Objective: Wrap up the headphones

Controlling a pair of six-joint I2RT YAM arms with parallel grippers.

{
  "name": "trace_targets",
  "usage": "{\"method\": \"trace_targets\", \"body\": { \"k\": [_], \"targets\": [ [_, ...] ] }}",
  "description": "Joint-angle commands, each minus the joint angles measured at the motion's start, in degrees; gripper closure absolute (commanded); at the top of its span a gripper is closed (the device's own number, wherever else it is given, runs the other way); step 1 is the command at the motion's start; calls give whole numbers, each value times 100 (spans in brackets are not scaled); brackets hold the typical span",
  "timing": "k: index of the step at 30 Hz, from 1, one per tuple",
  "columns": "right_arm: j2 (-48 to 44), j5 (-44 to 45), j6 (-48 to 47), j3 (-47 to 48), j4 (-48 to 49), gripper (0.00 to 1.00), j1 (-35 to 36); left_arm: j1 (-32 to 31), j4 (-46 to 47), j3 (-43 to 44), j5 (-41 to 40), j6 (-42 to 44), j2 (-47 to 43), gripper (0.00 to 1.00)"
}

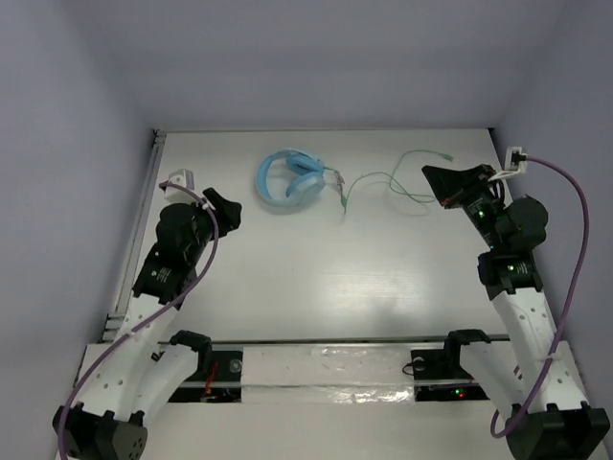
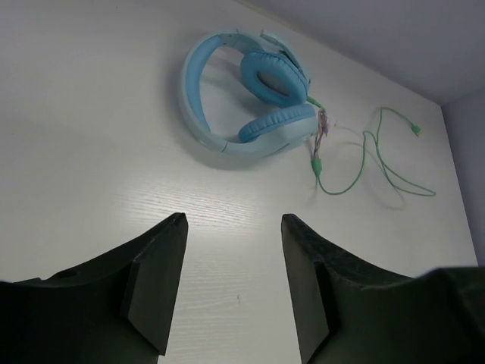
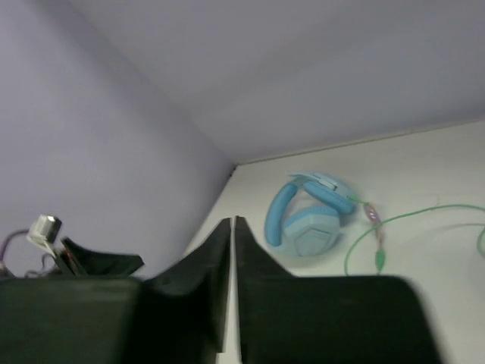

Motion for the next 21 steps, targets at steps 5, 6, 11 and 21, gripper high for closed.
{"method": "trace_targets", "body": {
  "k": [5,6,11,21],
  "targets": [
    [-107,-376,-117,-56,-63,100,-19,-25,990,301,-213,-592,783,64],
    [-124,-367,-91,-100,-19,100,-19,-25,1105,283,-317,-618,1019,69],
    [-11,-437,-37,-258,184,100,33,-25,1475,484,-863,-619,2065,100],
    [236,-455,-205,-407,272,100,139,-148,831,2374,-1094,-373,4913,76]
  ]
}}
